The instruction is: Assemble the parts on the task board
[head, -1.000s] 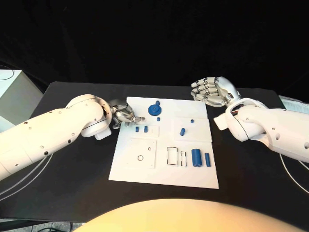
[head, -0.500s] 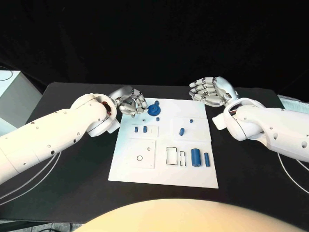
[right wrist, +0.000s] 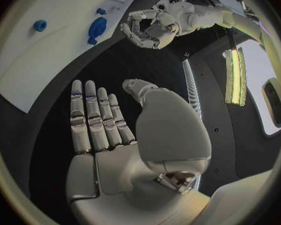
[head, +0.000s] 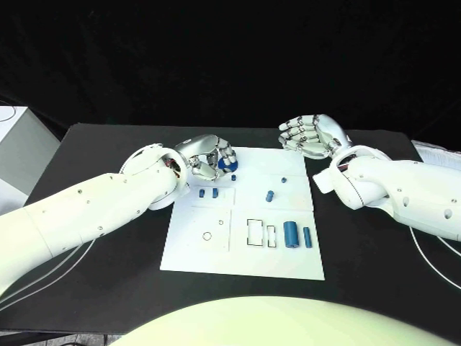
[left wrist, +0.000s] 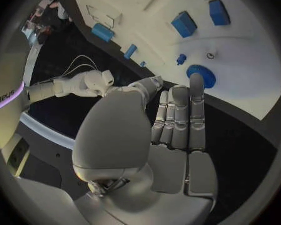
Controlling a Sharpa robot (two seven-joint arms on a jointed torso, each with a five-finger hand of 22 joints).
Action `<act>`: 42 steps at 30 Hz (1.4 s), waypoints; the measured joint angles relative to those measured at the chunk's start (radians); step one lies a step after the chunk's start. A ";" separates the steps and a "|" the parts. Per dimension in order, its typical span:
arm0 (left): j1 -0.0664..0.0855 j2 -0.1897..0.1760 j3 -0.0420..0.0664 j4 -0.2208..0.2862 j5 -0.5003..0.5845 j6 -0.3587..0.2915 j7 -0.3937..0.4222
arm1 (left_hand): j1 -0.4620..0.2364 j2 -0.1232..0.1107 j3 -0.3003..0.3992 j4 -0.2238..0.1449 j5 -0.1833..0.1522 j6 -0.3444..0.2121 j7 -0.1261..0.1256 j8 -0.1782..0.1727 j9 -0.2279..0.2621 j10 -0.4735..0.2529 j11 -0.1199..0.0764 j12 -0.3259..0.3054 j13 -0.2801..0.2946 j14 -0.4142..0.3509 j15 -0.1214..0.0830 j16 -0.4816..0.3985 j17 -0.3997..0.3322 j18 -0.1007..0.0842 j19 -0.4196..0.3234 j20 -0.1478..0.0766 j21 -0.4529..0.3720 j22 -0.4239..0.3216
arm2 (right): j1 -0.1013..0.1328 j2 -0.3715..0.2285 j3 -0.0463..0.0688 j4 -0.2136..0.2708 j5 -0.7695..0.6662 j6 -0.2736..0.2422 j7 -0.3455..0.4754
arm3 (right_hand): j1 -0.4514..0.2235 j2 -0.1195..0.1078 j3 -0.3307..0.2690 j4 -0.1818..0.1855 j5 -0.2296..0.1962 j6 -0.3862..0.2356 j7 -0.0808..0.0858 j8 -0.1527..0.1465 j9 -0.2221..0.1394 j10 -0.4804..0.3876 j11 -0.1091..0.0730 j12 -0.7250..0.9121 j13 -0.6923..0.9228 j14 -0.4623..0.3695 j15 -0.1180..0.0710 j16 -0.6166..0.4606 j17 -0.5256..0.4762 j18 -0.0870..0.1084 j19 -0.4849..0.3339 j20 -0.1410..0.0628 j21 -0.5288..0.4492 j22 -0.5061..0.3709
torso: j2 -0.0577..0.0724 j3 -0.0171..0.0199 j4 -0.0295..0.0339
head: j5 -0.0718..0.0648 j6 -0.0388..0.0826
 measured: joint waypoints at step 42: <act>0.056 0.152 -0.068 -0.158 -0.275 0.174 -0.071 | -0.028 -0.003 0.037 -0.053 0.000 0.072 -0.032 -0.091 -0.027 0.020 -0.029 0.012 -0.039 0.093 -0.025 0.180 0.089 0.000 0.004 -0.004 0.092 0.059 | 0.000 0.010 0.000 0.001 0.000 0.004 0.000 | 0.000 0.000 0.000 0.000 0.000 0.000 0.000 0.000 -0.001 0.000 0.000 0.000 0.000 0.000 0.000 0.000 -0.001 0.000 0.000 0.000 0.000 -0.001 | 0.000 -0.0005 -0.0001 | -0.007 0.000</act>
